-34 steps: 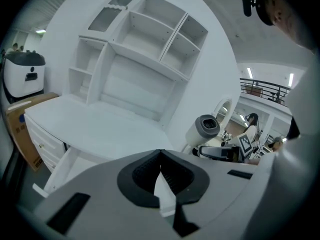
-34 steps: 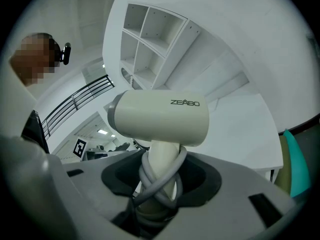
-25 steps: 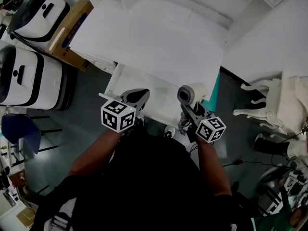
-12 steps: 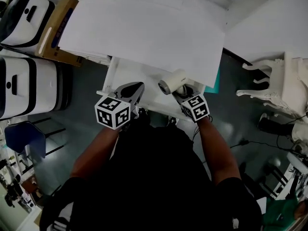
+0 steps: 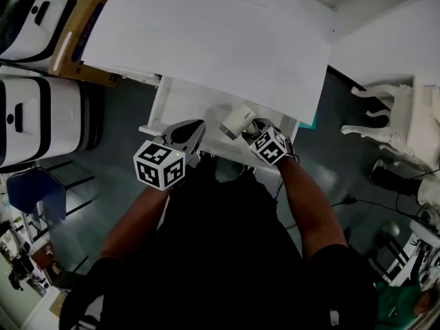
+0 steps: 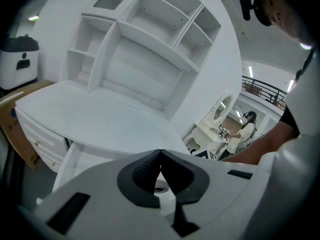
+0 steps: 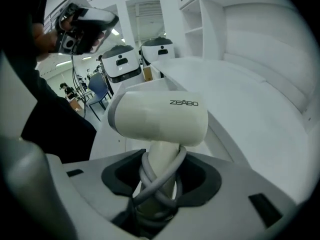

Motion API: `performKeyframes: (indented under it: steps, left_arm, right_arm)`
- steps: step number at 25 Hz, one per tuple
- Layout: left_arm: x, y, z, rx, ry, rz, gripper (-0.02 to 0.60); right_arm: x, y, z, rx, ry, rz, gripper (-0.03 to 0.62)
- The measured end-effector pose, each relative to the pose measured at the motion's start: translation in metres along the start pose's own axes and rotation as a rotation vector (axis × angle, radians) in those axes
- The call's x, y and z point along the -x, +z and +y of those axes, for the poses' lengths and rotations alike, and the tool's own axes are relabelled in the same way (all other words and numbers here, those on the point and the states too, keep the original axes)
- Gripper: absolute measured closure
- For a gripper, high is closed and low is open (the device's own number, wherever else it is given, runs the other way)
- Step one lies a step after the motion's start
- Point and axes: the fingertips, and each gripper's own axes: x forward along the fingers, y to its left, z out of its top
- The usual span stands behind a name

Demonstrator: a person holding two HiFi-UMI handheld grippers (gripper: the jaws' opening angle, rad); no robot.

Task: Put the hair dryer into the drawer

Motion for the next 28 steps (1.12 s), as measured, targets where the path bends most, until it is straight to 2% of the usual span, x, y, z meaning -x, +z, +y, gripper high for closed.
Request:
performKeyframes:
  steps: [4, 9, 13, 28]
  left_arm:
    - [0.0, -0.002, 0.003, 0.007, 0.006, -0.002, 0.577]
    - [0.004, -0.003, 0.008, 0.006, 0.019, 0.003, 0.577]
    - [0.001, -0.004, 0.01, 0.002, 0.025, 0.013, 0.577]
    - [-0.003, -0.012, 0.011, 0.013, 0.04, 0.045, 0.577]
  right_arm:
    - [-0.02, -0.025, -0.006, -0.036, -0.024, 0.094, 0.385]
    - [-0.036, -0.035, -0.018, -0.114, -0.05, 0.132, 0.384]
    - [-0.047, -0.045, -0.025, -0.125, -0.057, 0.171, 0.384]
    - [-0.066, -0.058, -0.045, -0.142, -0.109, 0.214, 0.384]
